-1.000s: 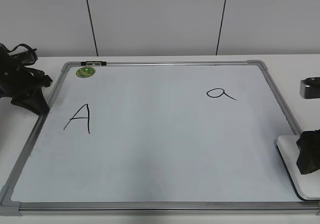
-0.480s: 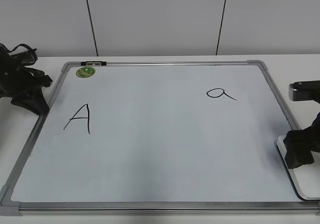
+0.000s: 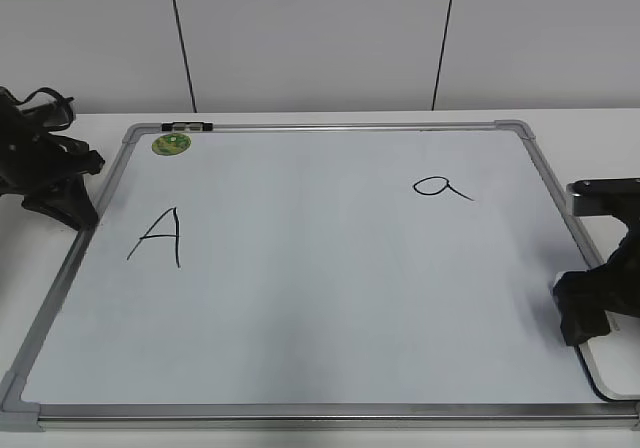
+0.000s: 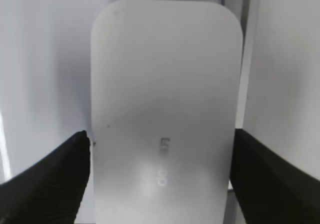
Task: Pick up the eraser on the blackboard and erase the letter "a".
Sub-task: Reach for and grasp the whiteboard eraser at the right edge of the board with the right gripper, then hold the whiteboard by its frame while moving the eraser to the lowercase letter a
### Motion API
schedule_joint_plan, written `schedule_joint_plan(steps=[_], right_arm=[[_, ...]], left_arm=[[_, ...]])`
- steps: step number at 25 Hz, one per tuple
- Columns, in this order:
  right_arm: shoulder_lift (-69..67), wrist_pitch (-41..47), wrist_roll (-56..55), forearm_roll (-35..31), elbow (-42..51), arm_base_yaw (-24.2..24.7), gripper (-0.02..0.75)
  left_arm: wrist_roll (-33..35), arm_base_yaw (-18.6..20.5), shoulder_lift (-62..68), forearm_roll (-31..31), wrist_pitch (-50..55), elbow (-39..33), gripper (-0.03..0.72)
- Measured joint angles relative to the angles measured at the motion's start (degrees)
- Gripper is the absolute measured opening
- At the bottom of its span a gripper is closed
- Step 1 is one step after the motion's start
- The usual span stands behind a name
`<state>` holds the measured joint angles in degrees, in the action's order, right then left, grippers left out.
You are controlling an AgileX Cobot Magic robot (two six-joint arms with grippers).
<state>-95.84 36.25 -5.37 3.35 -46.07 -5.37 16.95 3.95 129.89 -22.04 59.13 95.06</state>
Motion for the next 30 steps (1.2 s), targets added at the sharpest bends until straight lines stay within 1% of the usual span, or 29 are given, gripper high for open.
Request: schedule_joint_plan(steps=[3,5,7,14,22,26,30], right_arm=[[-0.2,-0.5,-0.7,0.0,0.0,0.0,0.606],[-0.2,-0.5,-0.9,0.3,0.0,0.0,0.549],[-0.2,-0.5,-1.0,0.5,0.0,0.0,0.534],[-0.3,1.3,-1.0,0.6,-1.0,0.0,0.532],[3.0,9.4,0.4,1.0,-6.5,0.0,0.531],[3.6,15.2,4.4,0.3,-12.0,-0.5,0.531],[3.5,17.5,7.0,-1.6,-18.1,-1.1,0.531]], left_arm=[[0.0,0.0,0.0,0.0,0.0,0.0,0.034],[0.0,0.0,0.0,0.1,0.0,0.0,0.034],[0.0,0.0,0.0,0.1,0.0,0.0,0.034],[0.0,0.0,0.0,0.1,0.0,0.0,0.035],[0.0,0.0,0.0,0.1,0.0,0.0,0.035],[0.0,0.0,0.0,0.1,0.1,0.0,0.035],[0.0,0.0,0.0,0.1,0.1,0.0,0.036]])
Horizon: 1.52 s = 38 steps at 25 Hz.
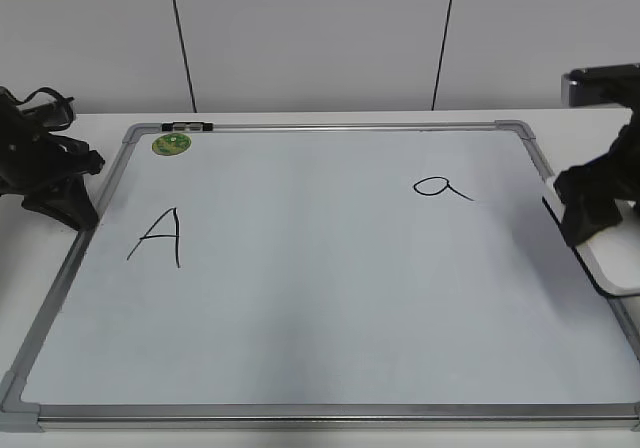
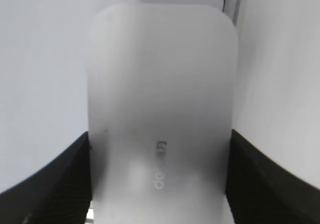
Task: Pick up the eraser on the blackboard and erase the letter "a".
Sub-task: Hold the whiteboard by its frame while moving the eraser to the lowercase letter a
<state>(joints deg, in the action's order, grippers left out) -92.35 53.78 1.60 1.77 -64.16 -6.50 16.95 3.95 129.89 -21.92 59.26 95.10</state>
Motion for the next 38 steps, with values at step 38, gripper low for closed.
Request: schedule_joint_plan(steps=[38], right_arm=[[-42.6,13.6,7.4,-1.8,-51.4,-0.1,0.531]], left_arm=[[0.0,0.0,0.0,0.2,0.1,0.1,0.041]])
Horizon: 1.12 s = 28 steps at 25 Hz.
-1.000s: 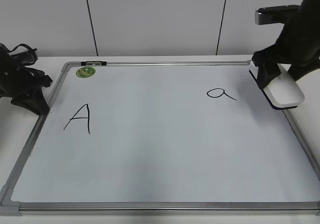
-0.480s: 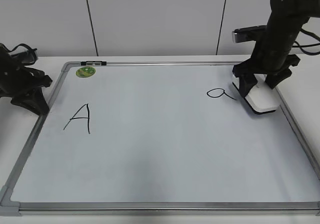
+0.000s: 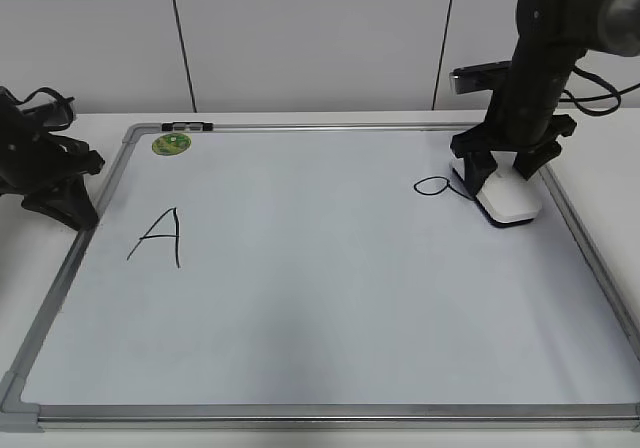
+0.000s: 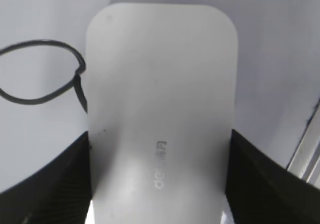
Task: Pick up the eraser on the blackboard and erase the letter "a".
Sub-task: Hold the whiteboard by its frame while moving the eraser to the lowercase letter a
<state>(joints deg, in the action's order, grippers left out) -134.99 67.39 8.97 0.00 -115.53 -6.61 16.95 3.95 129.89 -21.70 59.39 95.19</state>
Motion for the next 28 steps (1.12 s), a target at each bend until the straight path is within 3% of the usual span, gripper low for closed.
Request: schedule_joint_plan(steps=[14,28], right_arm=[[-6.2,4.4,0.1,1.2,-10.7,-2.0,0.531],[-6.9,2.7,3.5,0.4,-11.2,-14.1,0.531]], left_arm=[[0.0,0.0,0.0,0.2,0.0,0.0,0.045],[0.0,0.0,0.0,0.2,0.0,0.0,0.045]])
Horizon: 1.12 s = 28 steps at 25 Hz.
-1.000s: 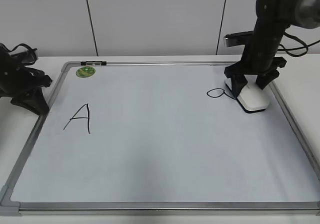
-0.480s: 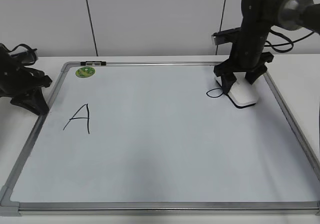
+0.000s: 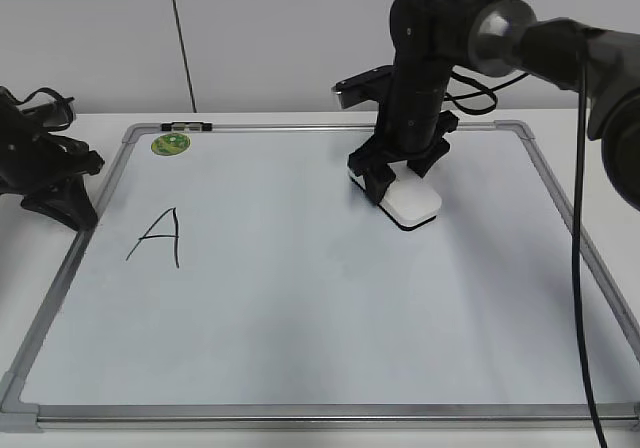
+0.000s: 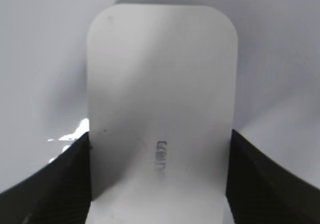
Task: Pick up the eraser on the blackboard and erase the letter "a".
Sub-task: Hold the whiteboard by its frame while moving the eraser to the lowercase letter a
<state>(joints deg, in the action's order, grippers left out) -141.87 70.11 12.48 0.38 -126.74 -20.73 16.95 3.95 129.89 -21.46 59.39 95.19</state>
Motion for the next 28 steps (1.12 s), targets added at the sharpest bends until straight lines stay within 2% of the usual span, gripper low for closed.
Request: schedule_joint_plan(steps=[9,13,28], right_arm=[[-0.9,1.4,-0.2,1.4,-2.4,-0.5,0.531],[-1.7,1.8,-0.4,0.9,-4.3,0.7,0.531],[-1.9,1.3,-1.4,2.9,-5.0,10.7,0.530]], left_arm=[[0.0,0.0,0.0,0.1,0.0,0.0,0.045],[0.0,0.0,0.0,0.1,0.0,0.0,0.045],[0.0,0.0,0.0,0.1,0.0,0.0,0.045]])
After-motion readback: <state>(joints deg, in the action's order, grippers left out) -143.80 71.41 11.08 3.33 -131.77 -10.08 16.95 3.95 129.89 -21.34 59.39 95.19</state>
